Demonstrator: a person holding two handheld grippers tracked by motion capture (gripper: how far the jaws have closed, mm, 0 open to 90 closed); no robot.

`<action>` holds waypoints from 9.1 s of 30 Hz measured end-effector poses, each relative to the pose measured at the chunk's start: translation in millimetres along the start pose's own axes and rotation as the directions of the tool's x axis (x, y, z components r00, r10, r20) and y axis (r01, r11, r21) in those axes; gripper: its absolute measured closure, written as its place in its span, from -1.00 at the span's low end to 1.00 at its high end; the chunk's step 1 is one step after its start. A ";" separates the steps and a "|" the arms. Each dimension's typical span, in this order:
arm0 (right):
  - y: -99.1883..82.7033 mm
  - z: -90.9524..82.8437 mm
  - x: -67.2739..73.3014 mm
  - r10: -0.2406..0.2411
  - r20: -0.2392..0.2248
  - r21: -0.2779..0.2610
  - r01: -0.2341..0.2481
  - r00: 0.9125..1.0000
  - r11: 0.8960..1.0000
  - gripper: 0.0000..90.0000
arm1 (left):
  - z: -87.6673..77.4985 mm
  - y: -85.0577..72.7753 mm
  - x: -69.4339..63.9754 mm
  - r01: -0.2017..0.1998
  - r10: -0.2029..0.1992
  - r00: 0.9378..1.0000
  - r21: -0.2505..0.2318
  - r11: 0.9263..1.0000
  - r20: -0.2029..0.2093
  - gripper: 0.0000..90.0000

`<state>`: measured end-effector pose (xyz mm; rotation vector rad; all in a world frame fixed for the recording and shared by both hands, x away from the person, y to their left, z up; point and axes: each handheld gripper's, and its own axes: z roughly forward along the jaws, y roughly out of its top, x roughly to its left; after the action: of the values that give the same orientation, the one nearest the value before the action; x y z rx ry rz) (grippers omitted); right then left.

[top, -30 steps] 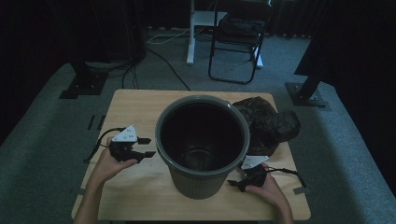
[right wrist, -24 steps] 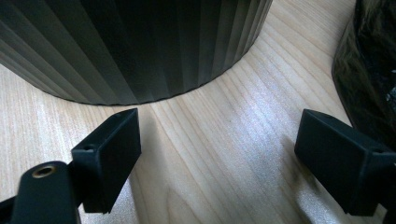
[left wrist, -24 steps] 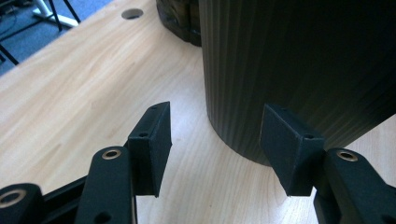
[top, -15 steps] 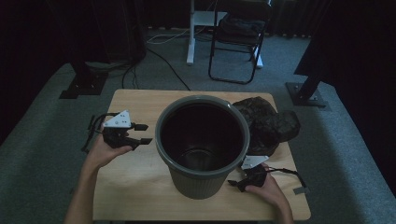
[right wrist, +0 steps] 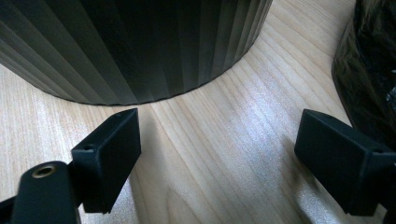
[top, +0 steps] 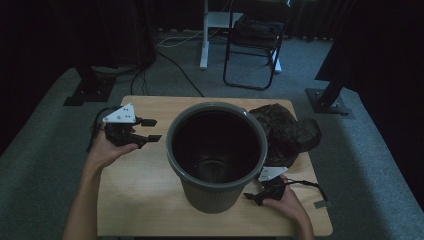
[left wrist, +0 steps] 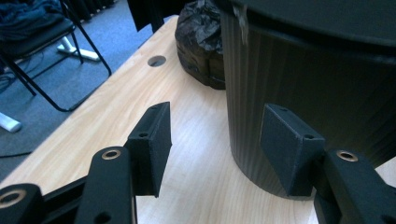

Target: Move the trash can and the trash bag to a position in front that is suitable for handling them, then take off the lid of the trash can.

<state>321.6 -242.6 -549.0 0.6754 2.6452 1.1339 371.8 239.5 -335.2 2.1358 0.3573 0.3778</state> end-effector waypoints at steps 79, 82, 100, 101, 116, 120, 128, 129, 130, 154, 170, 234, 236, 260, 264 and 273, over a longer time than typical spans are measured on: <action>-0.2 -0.2 -1.1 0.004 -0.005 -0.004 -0.004 1.000 1.000 -0.69 | 85.6 122.7 12.3 0.001 -0.009 0.997 0.105 0.994 0.080 -0.03; -0.2 -0.2 -1.2 0.004 -0.005 -0.004 -0.004 1.000 1.000 -0.69 | 88.6 122.9 13.4 0.011 -0.019 0.997 0.092 0.996 0.081 -0.02; -0.2 -0.2 -1.0 0.003 -0.004 -0.004 -0.003 1.000 1.000 -0.69 | 105.9 124.7 17.1 0.043 -0.057 0.992 0.116 0.992 0.114 0.03; -0.2 -0.2 -1.0 0.003 -0.004 -0.004 -0.003 1.000 1.000 -0.69 | 107.0 124.8 17.1 0.046 -0.060 0.991 0.118 0.992 0.118 0.03; -0.2 -0.2 -1.1 0.004 -0.005 -0.004 -0.004 1.000 1.000 -0.69 | 117.8 126.0 15.2 0.044 -0.071 0.984 0.161 0.986 0.162 0.23; -0.2 -0.2 -1.1 0.003 -0.005 -0.004 -0.003 1.000 1.000 -0.69 | 117.9 126.3 15.5 0.043 -0.069 0.986 0.165 0.985 0.154 0.28; -0.2 -0.2 -1.0 0.003 -0.004 -0.004 -0.003 1.000 1.000 -0.69 | 120.4 127.7 17.3 0.070 -0.092 0.988 0.167 0.983 0.127 0.50; -0.2 -0.2 -1.1 0.003 -0.005 -0.004 -0.003 1.000 1.000 -0.69 | 120.6 127.7 17.5 0.074 -0.095 0.988 0.166 0.983 0.125 0.51; -0.2 -0.2 -1.1 0.003 -0.005 -0.004 -0.003 1.000 1.000 -0.69 | 120.6 127.8 17.6 0.075 -0.096 0.988 0.164 0.984 0.124 0.52; -0.2 -0.1 -0.9 0.002 -0.003 -0.003 -0.002 1.000 1.000 -0.69 | 101.4 139.0 18.3 0.094 -0.101 0.988 0.066 0.993 0.114 0.61; -0.1 -0.2 -0.8 0.001 -0.004 -0.002 -0.001 1.000 1.000 -0.69 | 88.8 142.4 24.5 0.150 -0.151 0.976 0.020 0.989 0.160 0.63; -0.3 -0.1 -1.2 -0.002 -0.003 -0.003 0.002 1.000 1.000 -0.69 | 37.1 143.0 33.4 0.212 -0.190 0.962 -0.101 0.972 0.195 0.63; -0.3 -0.1 -1.2 -0.002 -0.004 -0.003 0.002 1.000 1.000 -0.69 | 37.9 143.9 33.9 0.221 -0.197 0.960 -0.105 0.970 0.198 0.64; -0.3 -0.1 -1.2 -0.001 -0.004 -0.003 0.001 1.000 1.000 -0.69 | 19.5 136.7 38.2 0.213 -0.200 0.966 -0.065 0.975 0.163 0.64; -0.3 -0.1 -1.2 -0.002 -0.003 -0.003 0.002 1.000 1.000 -0.69 | 15.7 133.3 39.4 0.208 -0.197 0.968 -0.053 0.977 0.157 0.64; -0.3 -0.1 -1.1 -0.002 -0.002 -0.003 0.002 1.000 1.000 -0.69 | 2.3 119.8 45.2 0.225 -0.216 0.965 -0.046 0.973 0.147 0.63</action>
<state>322.5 -243.3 -549.1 0.6709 2.6447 1.1385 427.2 190.1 -230.9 2.0229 0.4892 0.1076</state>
